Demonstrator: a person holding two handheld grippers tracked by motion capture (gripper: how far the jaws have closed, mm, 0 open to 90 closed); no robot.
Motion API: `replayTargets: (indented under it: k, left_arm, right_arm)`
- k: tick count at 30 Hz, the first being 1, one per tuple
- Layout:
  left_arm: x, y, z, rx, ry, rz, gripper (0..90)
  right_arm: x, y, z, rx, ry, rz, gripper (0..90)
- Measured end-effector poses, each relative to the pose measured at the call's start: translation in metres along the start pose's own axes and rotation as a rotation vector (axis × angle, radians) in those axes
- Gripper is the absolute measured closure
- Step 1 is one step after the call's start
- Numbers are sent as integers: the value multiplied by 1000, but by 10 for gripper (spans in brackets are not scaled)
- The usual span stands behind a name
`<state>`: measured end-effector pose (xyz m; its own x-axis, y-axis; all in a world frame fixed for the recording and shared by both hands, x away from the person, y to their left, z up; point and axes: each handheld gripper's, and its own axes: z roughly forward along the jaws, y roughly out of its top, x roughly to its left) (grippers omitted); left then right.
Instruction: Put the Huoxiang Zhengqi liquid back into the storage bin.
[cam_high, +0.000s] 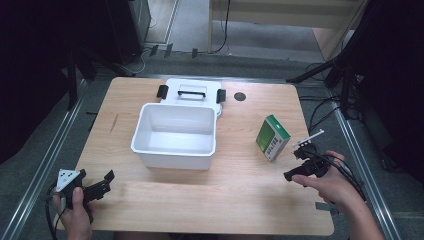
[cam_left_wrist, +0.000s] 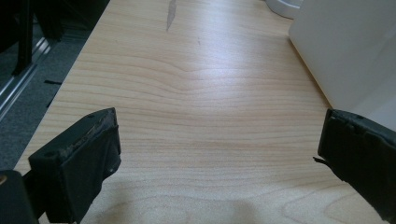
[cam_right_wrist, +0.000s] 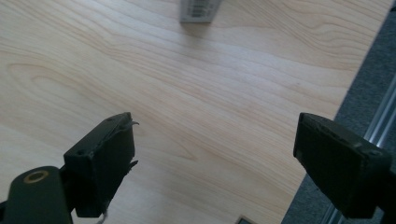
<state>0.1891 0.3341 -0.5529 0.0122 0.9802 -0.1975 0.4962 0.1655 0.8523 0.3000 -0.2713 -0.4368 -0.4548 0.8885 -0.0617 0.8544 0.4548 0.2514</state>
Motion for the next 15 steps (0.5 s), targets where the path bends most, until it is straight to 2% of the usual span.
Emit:
replayTargets:
  k: [1,2,3,7,15]
  left_arm:
    - [0,0,0,0,-1,-2,0]
    - [0,0,0,0,-1,-2,0]
    - [0,0,0,1,0,-2,0]
    - [0,0,0,2,0,-3,0]
    - [1,0,0,4,-2,-3,0]
  right_arm:
    - [2,6,-2,21,37,-25,128]
    - [2,6,-2,21,37,-25,128]
    - [5,12,-3,54,48,-45,128]
    - [9,25,-6,87,23,-54,129]
    - [11,49,-15,81,35,-51,153]
